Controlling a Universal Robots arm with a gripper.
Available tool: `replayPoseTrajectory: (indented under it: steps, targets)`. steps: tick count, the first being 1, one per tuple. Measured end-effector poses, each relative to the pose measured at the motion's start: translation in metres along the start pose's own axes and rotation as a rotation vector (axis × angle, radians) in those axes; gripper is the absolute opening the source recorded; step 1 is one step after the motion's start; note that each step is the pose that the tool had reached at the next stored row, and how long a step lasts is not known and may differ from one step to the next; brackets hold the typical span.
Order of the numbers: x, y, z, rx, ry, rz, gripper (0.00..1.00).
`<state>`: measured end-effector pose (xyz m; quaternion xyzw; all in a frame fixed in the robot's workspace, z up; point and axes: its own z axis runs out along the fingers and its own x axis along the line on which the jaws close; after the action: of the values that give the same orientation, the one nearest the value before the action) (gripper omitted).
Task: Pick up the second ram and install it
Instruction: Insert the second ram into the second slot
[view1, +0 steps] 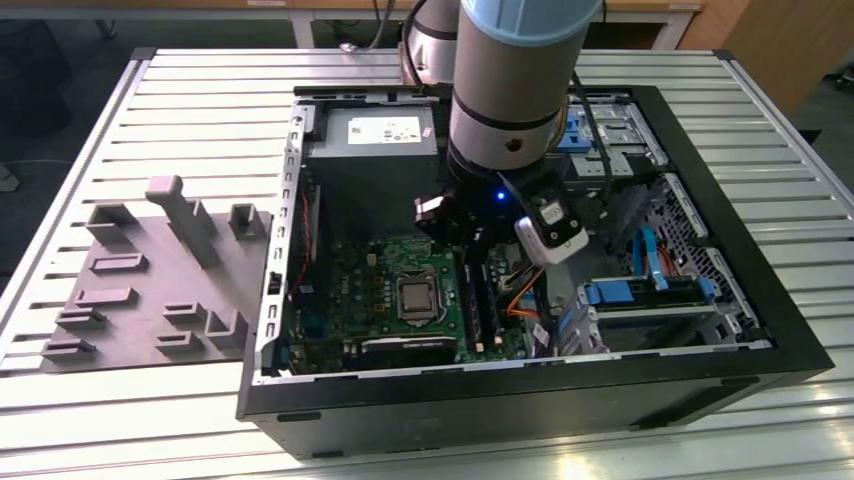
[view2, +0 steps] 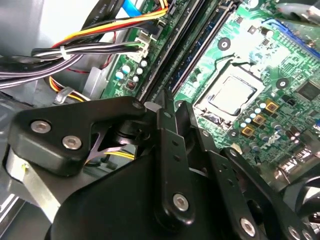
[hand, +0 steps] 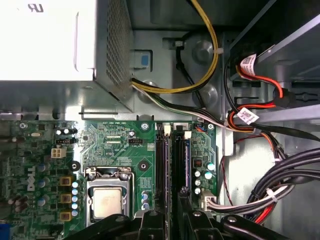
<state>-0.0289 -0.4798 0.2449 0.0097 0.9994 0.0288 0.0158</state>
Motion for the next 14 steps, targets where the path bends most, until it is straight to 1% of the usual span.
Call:
replayPoseTrajectory:
  steps: [7, 8, 9, 10, 11, 14]
  targets:
    - [0.0, 0.0, -0.0001, 0.0002, -0.0001, 0.0, 0.25]
    - [0.0, 0.0, -0.0001, 0.0002, -0.0001, 0.0, 0.24]
    - [0.0, 0.0, -0.0001, 0.0002, -0.0002, 0.0, 0.17]
    - [0.0, 0.0, -0.0001, 0.0002, -0.0002, 0.0, 0.17]
    - [0.0, 0.0, -0.0001, 0.0002, -0.0002, 0.0, 0.11]
    - [0.0, 0.0, -0.0001, 0.0002, -0.0003, 0.0, 0.11]
